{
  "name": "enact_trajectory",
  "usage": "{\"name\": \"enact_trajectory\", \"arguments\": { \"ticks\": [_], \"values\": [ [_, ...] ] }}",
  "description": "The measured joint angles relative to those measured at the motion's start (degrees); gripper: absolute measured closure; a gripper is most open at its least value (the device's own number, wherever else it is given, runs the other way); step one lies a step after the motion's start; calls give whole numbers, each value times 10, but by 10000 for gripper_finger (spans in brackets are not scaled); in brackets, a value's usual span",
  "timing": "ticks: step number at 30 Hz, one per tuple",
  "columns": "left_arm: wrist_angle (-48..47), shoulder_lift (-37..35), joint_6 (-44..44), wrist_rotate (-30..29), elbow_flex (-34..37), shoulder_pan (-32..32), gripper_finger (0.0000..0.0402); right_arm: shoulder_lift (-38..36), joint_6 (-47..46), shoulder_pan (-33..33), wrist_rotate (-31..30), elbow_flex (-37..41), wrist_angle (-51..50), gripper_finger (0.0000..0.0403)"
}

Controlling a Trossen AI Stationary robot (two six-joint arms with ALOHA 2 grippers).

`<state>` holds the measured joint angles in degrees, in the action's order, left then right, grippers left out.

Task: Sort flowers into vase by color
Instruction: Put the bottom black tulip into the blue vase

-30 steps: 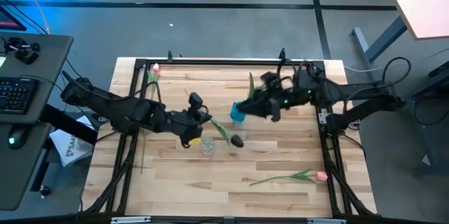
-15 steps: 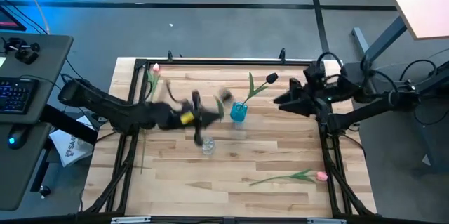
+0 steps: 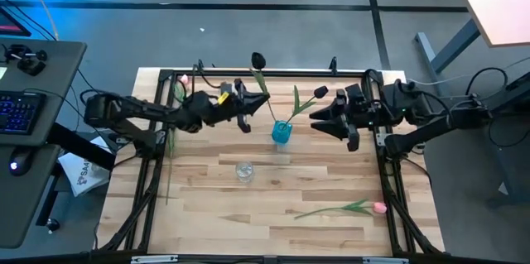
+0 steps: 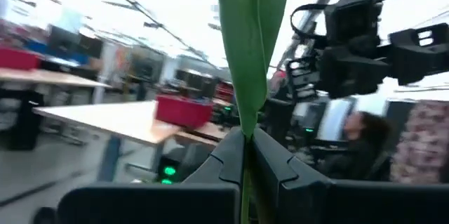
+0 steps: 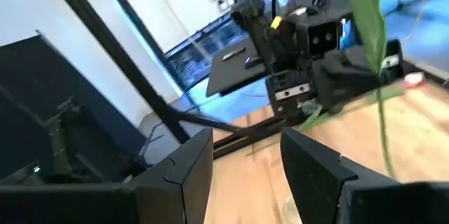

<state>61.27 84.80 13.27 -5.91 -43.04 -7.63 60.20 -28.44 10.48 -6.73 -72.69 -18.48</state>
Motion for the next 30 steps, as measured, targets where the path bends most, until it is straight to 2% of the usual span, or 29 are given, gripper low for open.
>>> {"name": "enact_trajectory", "arguments": {
  "ticks": [5,12,17,30],
  "values": [
    [-6,15,26,55,0,-32,401,5,0,0,-55,0,-2,242],
    [43,53,41,62,-2,-65,401,4,0,-1,-128,0,-1,242],
    [50,95,46,103,-14,-71,401,0,0,-14,-125,0,-1,242],
    [14,106,15,103,-14,-64,398,-6,14,-19,-121,0,-1,242]
  ]
}}
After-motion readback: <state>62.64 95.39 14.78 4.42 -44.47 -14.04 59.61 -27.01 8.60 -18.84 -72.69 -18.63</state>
